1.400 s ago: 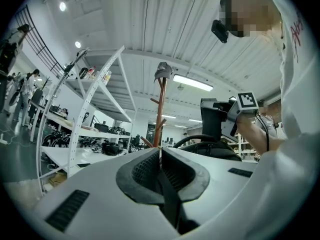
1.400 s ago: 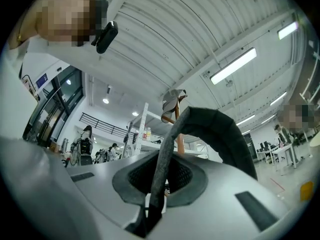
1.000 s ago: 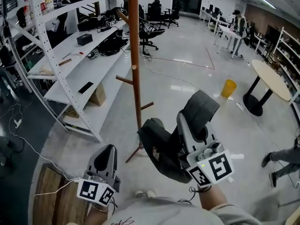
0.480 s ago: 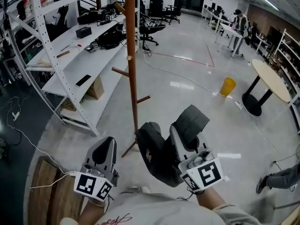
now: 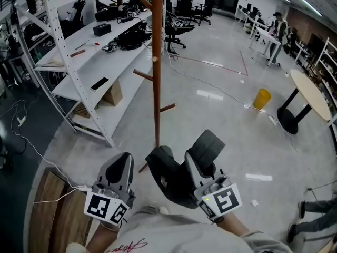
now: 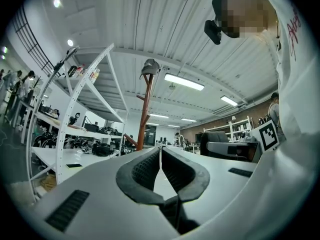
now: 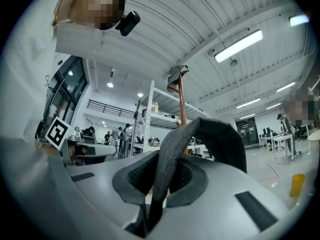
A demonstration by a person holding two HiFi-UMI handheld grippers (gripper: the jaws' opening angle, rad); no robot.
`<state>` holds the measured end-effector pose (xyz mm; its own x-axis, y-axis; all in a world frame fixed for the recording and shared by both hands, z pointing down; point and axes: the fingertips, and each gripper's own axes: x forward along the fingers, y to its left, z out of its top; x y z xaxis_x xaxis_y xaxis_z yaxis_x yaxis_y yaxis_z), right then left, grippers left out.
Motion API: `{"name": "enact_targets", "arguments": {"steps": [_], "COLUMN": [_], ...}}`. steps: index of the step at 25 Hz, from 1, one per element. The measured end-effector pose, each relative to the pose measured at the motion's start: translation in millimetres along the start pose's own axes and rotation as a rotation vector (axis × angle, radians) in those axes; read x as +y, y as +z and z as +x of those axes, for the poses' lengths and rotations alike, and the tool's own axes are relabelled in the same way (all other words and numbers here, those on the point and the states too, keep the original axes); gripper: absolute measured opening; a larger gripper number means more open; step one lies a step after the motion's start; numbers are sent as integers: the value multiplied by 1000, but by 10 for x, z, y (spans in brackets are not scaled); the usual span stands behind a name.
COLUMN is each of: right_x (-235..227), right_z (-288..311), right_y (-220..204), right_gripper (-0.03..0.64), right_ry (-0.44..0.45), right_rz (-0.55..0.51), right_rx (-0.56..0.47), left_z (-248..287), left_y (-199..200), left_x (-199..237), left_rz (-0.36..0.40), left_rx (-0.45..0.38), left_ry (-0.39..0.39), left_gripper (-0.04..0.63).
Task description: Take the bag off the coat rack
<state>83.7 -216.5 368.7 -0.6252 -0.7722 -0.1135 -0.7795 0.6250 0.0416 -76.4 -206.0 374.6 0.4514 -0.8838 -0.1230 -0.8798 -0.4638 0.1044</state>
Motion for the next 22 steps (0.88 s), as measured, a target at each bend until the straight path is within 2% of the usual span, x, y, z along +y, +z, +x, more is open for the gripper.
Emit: {"name": "enact_targets", "arguments": {"steps": [22], "right_x": [110], "right_z": [175], "right_y": [-104], "right_gripper": [35], "right_ry": [39], "right_rz": [-28], "right_rx": [26], "left_z": [-65], "left_y": [-111], "left_x": [102], "left_rz": [-26], "left_rx": [15], "left_ry": [23], "left_gripper": [28]}}
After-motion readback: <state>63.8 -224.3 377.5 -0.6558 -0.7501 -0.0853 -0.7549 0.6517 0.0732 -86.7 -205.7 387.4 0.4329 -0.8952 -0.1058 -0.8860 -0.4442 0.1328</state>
